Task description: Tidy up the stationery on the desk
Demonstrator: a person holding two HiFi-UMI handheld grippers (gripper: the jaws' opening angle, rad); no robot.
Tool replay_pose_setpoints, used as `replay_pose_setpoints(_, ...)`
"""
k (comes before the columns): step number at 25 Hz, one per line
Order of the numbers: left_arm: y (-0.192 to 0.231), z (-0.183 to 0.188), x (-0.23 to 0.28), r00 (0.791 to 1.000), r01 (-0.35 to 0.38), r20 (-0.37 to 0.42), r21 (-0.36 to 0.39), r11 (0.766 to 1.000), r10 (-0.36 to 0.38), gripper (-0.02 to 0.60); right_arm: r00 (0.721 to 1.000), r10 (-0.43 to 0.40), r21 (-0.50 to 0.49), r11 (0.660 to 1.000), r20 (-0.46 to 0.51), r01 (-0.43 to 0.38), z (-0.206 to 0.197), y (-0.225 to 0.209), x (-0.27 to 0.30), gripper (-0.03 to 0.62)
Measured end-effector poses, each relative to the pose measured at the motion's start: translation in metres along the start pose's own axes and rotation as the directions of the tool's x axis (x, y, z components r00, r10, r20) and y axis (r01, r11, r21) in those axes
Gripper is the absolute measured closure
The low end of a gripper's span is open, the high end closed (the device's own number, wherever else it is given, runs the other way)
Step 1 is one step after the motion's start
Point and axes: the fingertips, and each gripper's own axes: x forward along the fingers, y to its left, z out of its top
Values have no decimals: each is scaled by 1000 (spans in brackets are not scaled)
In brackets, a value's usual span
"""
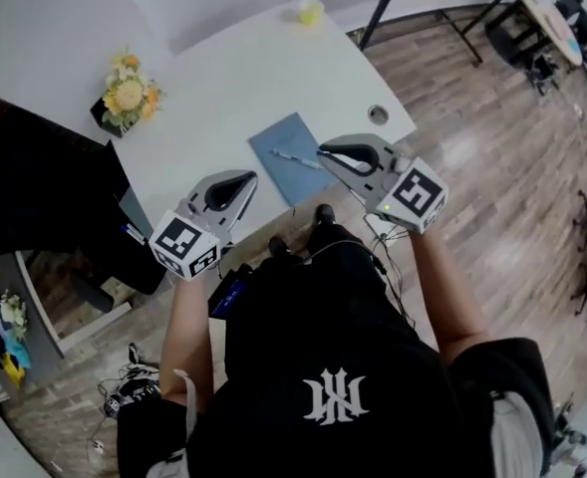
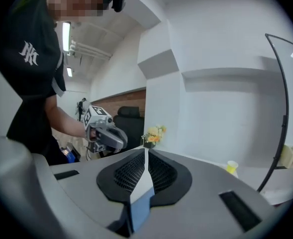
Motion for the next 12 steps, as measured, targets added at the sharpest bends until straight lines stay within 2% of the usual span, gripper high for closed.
replay_pose_setpoints(2, -4, 11, 1, 1000, 10, 28, 2, 1000, -10, 578, 999, 26, 15, 1000, 40, -27, 9, 10, -13, 546)
replay_pose_setpoints(5, -10, 17, 0, 998, 6, 61, -24, 1000, -5, 578, 990, 56, 109, 991, 129, -71, 17, 17, -33, 546)
replay_pose_setpoints(9, -23, 18, -6, 998, -27, 61, -40, 999, 30, 578, 965, 117, 221, 960, 236, -171, 21, 21, -52, 545)
replay_pose_setpoints(12, -33, 15, -10, 996, -52, 67, -45, 998, 54, 578, 945, 164, 245, 940, 282, -236, 17, 21, -55, 546)
